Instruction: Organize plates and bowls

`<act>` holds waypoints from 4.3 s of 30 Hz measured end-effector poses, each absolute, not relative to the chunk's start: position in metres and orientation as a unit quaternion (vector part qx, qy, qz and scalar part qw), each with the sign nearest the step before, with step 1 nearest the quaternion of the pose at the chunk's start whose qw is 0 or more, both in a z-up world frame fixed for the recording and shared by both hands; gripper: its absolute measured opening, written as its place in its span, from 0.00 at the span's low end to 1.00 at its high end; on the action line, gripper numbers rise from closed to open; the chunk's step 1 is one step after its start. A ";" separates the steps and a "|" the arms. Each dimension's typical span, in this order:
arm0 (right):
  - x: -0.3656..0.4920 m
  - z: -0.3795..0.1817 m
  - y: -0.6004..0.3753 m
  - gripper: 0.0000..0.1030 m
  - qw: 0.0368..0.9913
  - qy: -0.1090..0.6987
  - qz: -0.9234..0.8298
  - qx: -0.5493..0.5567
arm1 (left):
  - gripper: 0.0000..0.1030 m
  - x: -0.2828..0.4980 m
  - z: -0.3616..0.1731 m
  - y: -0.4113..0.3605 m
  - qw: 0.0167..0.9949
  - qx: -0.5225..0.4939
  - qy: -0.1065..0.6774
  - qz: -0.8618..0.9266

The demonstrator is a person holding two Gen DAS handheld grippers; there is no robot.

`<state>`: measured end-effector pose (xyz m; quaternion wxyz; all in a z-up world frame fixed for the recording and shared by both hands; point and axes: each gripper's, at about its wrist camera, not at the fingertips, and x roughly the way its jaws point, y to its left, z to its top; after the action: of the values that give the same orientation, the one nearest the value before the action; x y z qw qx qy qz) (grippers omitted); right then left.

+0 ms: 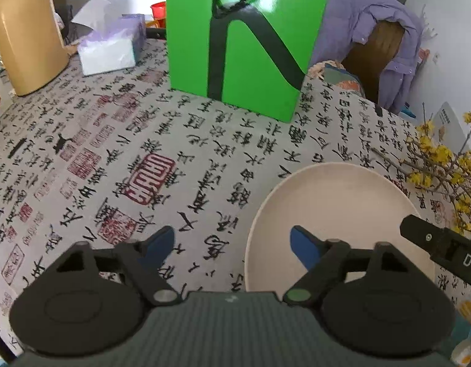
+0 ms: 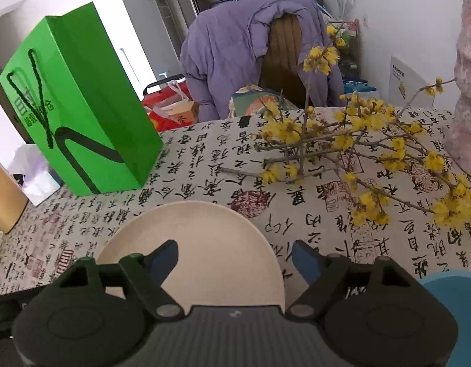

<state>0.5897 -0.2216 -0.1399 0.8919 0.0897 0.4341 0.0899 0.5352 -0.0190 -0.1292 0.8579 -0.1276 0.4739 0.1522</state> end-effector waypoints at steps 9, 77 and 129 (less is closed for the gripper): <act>0.591 -0.144 -0.224 0.54 0.880 0.451 0.102 0.107 | 0.16 0.536 -0.137 -0.028 0.854 -0.111 0.493 0.125; 0.601 -0.153 -0.212 0.10 0.847 0.505 0.143 0.080 | 0.17 0.545 -0.132 -0.006 0.845 -0.083 0.500 0.171; 0.544 -0.059 -0.215 0.10 0.913 0.380 0.141 0.049 | 0.17 0.498 -0.037 -0.014 0.903 -0.100 0.395 0.138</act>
<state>0.5438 -0.2154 -0.0588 0.9128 0.0494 0.3802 0.1408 0.4977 -0.0136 -0.0370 0.9028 -0.0998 0.3950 0.1379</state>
